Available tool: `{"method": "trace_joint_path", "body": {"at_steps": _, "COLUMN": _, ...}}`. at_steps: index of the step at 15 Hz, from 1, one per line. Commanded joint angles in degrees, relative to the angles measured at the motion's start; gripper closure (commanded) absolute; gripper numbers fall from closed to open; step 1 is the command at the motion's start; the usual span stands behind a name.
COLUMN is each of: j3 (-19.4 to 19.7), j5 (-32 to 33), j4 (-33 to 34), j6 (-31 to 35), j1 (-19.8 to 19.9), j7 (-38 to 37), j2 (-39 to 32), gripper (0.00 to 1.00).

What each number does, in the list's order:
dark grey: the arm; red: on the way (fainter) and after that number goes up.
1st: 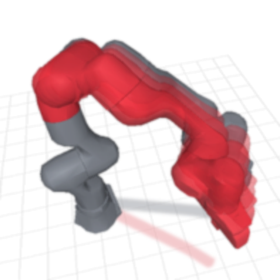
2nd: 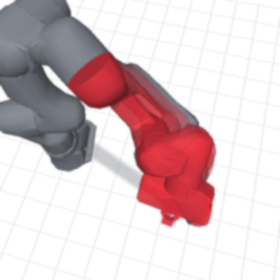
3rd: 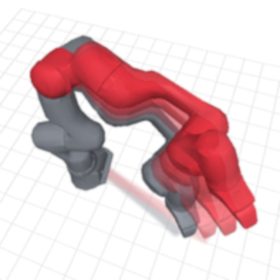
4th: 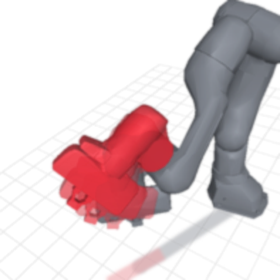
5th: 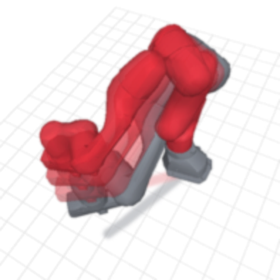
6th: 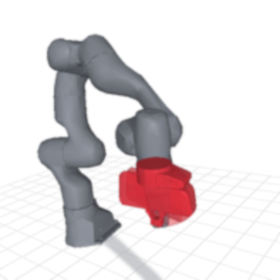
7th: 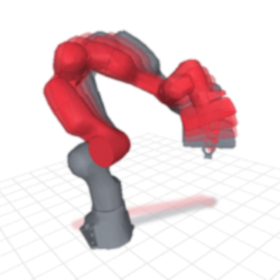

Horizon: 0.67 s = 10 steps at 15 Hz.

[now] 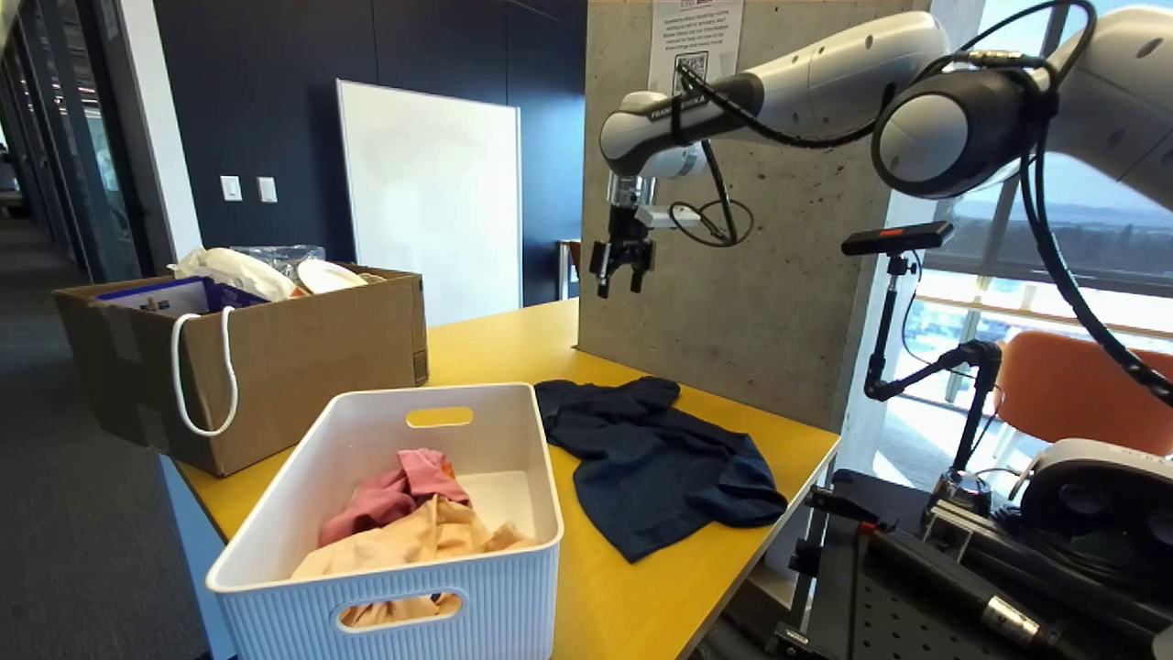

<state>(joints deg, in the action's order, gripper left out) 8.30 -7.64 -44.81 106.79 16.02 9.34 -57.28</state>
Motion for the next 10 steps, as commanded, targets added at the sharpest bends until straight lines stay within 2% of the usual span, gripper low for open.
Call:
{"method": "trace_joint_path", "body": {"at_steps": 1, "j3": 0.7, "j5": 1.8, "j4": -13.8, "j6": -2.0, "j1": -1.9, "j7": 3.4, "j2": 10.0, "gripper": 0.0}}
{"method": "trace_joint_path", "body": {"at_steps": 8, "j3": 1.0, "j5": 5.6, "j4": -33.6, "j6": -1.6, "j1": -7.0, "j7": 2.9, "j2": 21.6, "gripper": 0.0}}
{"method": "trace_joint_path", "body": {"at_steps": 9, "j3": -0.7, "j5": 7.3, "j4": -36.3, "j6": -1.3, "j1": -6.5, "j7": 1.9, "j2": 23.1, "gripper": 0.0}}
{"method": "trace_joint_path", "body": {"at_steps": 10, "j3": -0.6, "j5": 8.1, "j4": -39.3, "j6": -0.4, "j1": -7.3, "j7": 1.1, "j2": 24.6, "gripper": 0.0}}
